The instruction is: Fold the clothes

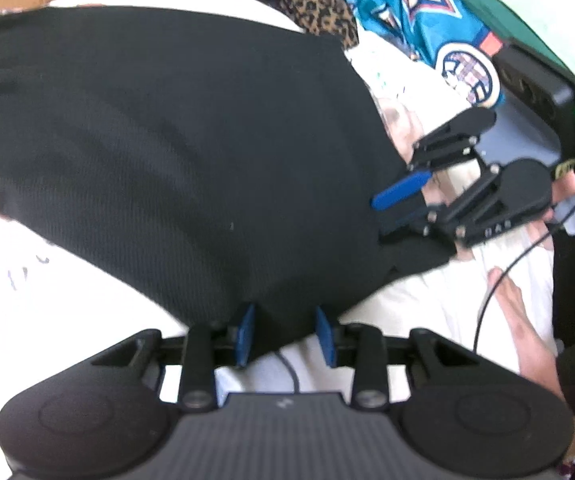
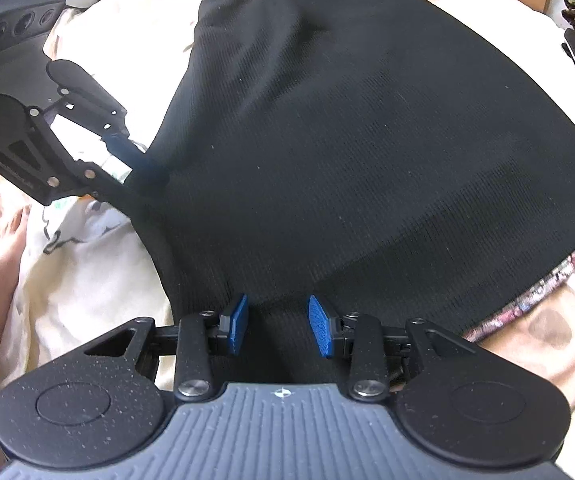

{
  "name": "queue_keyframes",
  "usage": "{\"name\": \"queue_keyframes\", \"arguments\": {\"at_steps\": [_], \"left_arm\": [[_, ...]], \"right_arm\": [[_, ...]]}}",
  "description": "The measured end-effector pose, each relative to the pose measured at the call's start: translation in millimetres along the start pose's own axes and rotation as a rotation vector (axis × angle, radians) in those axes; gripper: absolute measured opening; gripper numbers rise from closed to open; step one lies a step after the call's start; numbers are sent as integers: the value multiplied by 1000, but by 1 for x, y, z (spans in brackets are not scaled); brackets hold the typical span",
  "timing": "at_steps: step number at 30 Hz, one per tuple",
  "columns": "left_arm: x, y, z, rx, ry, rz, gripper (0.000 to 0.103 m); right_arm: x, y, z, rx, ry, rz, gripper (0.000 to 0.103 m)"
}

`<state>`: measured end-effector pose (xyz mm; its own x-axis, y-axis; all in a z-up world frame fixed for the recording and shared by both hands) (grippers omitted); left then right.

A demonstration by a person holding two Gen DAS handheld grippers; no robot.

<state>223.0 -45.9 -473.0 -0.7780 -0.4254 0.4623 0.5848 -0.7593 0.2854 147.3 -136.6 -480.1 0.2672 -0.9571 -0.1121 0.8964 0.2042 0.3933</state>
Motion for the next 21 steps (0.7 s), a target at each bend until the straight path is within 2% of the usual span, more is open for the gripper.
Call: {"name": "queue_keyframes", "arguments": {"at_steps": [4, 8, 12, 15, 21], "left_arm": [[-7, -6, 12, -7, -7, 25, 33], [-23, 6, 27, 36, 8, 93, 33], [-38, 16, 33, 74, 23, 146, 34], [-50, 19, 27, 66, 27, 194, 34], [-65, 16, 14, 50, -36, 329, 35]], "right_arm": [[-2, -8, 3, -12, -19, 25, 41], [0, -17, 15, -14, -21, -3, 41], [7, -30, 28, 4, -17, -95, 41], [15, -43, 35, 17, -17, -200, 41], [23, -57, 35, 81, 60, -387, 41]]}}
Point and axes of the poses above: each gripper's, at about its wrist camera, not at the fingertips, and z roughly against the way its jaws point, x to its right, y to its top, the point moved 8 cm from there along -z, roughly the way its jaws point, and after that the axes turned 13 degrees about z, right-handed, at the moved point
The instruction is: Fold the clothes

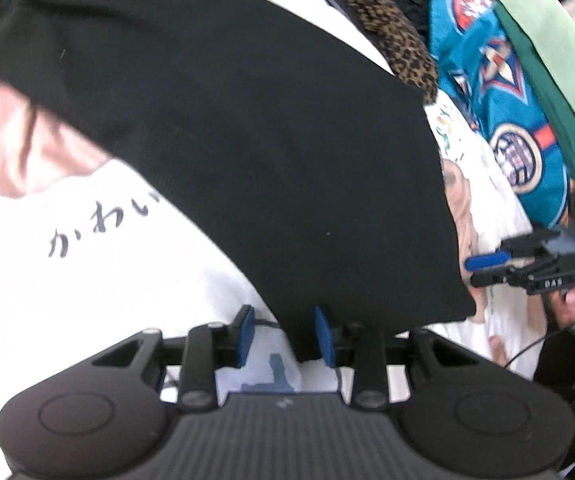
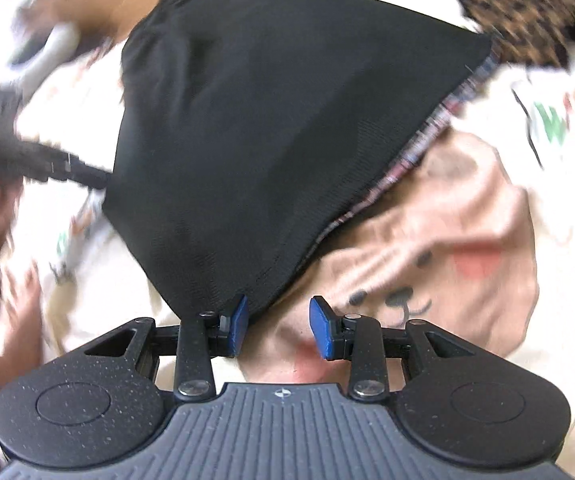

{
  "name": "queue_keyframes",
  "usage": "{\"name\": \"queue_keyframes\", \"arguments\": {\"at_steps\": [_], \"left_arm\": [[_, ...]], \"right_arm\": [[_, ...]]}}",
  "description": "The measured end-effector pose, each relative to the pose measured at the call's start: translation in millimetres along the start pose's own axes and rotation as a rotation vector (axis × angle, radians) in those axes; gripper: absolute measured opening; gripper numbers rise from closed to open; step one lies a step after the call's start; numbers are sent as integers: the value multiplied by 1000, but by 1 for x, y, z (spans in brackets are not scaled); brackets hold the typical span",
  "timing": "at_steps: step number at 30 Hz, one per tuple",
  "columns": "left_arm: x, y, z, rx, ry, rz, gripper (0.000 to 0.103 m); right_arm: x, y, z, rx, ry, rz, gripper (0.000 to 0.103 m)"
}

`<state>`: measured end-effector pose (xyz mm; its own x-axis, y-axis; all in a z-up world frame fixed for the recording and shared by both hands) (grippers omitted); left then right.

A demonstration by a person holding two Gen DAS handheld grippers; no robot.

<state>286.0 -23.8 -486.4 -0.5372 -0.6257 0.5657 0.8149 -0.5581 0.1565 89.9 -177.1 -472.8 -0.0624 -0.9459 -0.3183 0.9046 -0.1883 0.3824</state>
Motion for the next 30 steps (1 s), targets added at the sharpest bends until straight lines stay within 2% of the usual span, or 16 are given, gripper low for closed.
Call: {"name": "queue_keyframes", "arguments": {"at_steps": [7, 17, 22, 23, 24, 26, 30], "left_arm": [[-15, -3, -12, -2, -119, 177, 34], [-40, -13, -18, 4, -313, 438, 32], [-39, -22, -24, -53, -374, 459, 15], [-37, -24, -25, -63, -377, 450, 11], [-35, -25, -25, -65, -376, 443, 9], [-34, -26, -23, -65, -378, 440, 8], [-34, -26, -13, -65, -370, 421, 6]], "right_arm": [[15, -9, 3, 64, 97, -218, 41], [13, -21, -12, 65, 203, -354, 41], [11, -27, -19, 65, 256, -420, 41], [11, -28, -21, 65, 266, -433, 35], [11, -29, -22, 65, 277, -446, 25], [11, -31, -23, 67, 292, -465, 13], [12, -31, -20, 84, 314, -474, 9]]}}
Point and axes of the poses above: each gripper's, at about its wrist camera, not at the fingertips, and z roughly against the way its jaws point, x to its right, y to its top, the point moved 8 cm from there along -z, roughly the way its jaws point, and after that the axes turned 13 degrees about z, right-handed, at the moved point
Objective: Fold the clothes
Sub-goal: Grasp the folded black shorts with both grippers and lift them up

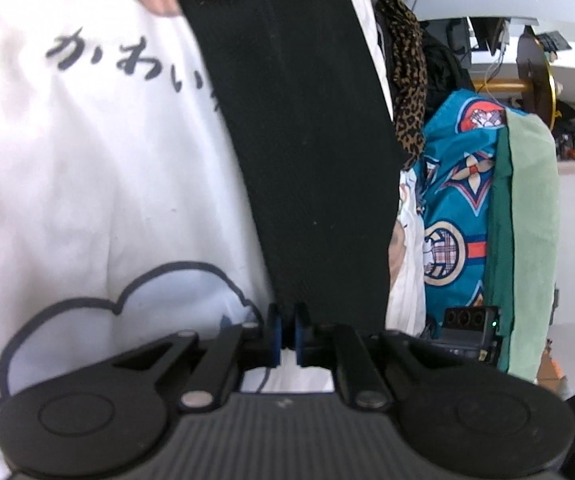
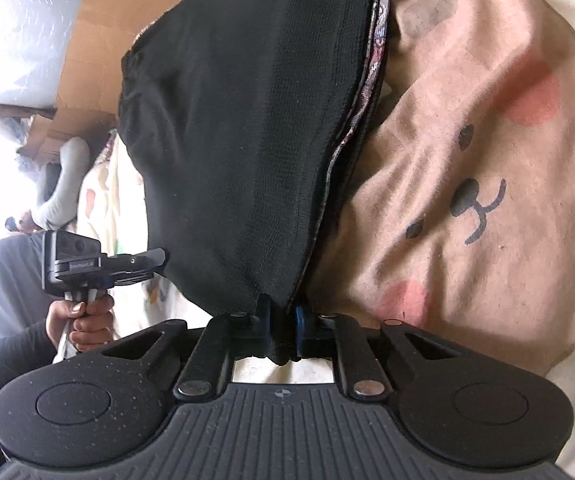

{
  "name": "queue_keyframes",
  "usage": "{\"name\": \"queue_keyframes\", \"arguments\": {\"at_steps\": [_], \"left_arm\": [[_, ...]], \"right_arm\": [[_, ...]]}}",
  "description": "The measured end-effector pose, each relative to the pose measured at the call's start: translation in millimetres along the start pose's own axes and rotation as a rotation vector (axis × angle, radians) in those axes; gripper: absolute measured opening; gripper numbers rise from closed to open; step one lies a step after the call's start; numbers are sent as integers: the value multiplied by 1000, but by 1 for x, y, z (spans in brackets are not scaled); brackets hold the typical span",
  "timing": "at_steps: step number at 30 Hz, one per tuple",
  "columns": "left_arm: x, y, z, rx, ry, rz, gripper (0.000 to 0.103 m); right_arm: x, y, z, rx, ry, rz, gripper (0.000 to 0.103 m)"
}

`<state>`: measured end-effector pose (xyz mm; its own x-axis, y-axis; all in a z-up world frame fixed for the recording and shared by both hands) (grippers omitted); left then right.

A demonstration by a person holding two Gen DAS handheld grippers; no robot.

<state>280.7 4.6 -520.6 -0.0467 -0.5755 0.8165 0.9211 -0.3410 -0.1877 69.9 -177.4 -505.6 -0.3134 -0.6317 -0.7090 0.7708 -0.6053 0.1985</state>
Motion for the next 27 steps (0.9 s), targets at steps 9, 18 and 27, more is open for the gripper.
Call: {"name": "queue_keyframes", "arguments": {"at_steps": [9, 18, 27], "left_arm": [[12, 2, 13, -15, 59, -53, 4], [-10, 4, 4, -16, 71, 18, 8], [-14, 3, 3, 59, 45, 143, 18]], "right_arm": [[-6, 0, -2, -18, 29, 25, 8], [-1, 17, 7, -74, -9, 102, 40], [19, 111, 39, -49, -86, 236, 40]]}}
Point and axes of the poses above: each gripper's, at about its wrist camera, not at the fingertips, and z roughly against the way its jaws point, x to its right, y to its top, the point moved 8 cm from there along -z, roughly the way its jaws point, and after that the axes turned 13 degrees about z, right-handed, at the moved point
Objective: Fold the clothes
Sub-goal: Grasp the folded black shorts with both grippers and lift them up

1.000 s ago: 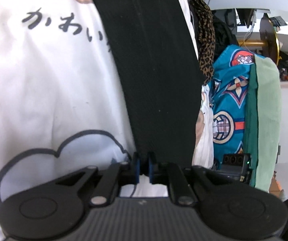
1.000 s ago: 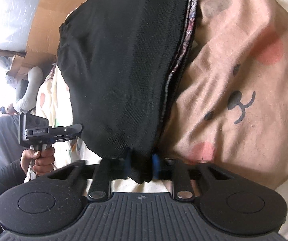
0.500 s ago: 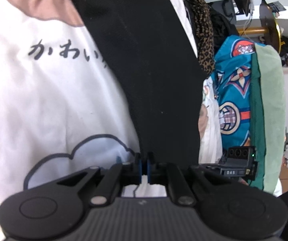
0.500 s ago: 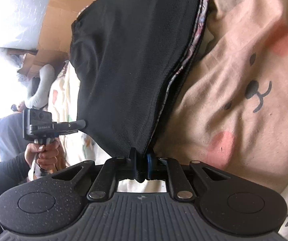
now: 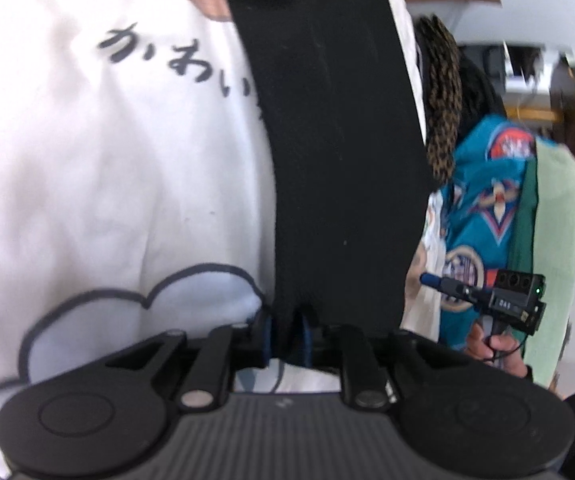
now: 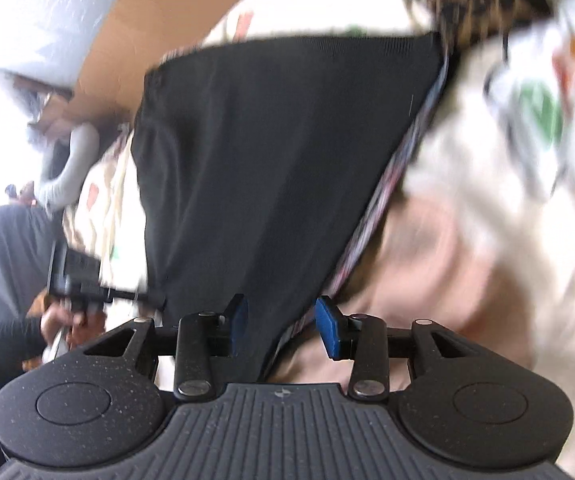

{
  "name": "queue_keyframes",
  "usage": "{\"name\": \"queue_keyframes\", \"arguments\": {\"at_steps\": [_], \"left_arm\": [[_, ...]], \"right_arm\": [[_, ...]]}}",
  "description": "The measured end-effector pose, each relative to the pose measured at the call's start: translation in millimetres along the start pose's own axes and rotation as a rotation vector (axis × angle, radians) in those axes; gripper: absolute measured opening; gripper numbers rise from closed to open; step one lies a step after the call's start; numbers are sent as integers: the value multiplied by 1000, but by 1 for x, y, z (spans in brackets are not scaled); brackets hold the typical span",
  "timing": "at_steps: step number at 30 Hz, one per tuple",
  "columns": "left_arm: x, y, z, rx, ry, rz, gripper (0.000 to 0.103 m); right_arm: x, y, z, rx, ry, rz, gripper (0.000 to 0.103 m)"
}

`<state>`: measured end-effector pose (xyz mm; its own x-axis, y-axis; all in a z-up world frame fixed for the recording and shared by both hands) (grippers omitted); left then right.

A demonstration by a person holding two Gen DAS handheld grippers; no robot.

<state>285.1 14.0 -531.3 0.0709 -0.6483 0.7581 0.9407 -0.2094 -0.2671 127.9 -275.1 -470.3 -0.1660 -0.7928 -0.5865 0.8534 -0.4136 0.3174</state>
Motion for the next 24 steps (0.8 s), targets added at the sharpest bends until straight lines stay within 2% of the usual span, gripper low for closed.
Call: {"name": "queue_keyframes", "arguments": {"at_steps": [4, 8, 11, 13, 18, 22, 24], "left_arm": [[-5, -6, 2, 49, -14, 119, 22], [3, -11, 5, 123, 46, 135, 23], [8, -14, 5, 162, 43, 195, 34], [8, -19, 4, 187, 35, 206, 35], [7, -35, -2, 246, -10, 216, 38], [10, -47, -9, 298, -69, 226, 45], [13, -53, -13, 321, -101, 233, 45]], "right_arm": [[19, 38, 15, 10, -37, 58, 40], [33, 79, 29, 40, -60, 123, 40], [40, 106, 33, 83, -85, 155, 40], [48, 120, 29, 107, -118, 154, 40], [59, 138, 24, 150, -177, 197, 40], [72, 137, 21, 187, -216, 191, 40], [76, 134, 19, 184, -231, 211, 41]]}}
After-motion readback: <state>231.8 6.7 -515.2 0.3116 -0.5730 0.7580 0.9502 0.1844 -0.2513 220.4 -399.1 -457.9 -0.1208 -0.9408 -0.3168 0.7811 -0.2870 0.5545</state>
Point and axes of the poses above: each gripper's, at about its wrist camera, not at the fingertips, and z roughly against the way its jaws point, x to its right, y to its top, the point moved 8 cm from there along -z, roughly the way its jaws point, and after that the axes turned 13 degrees about z, right-handed, at the moved point
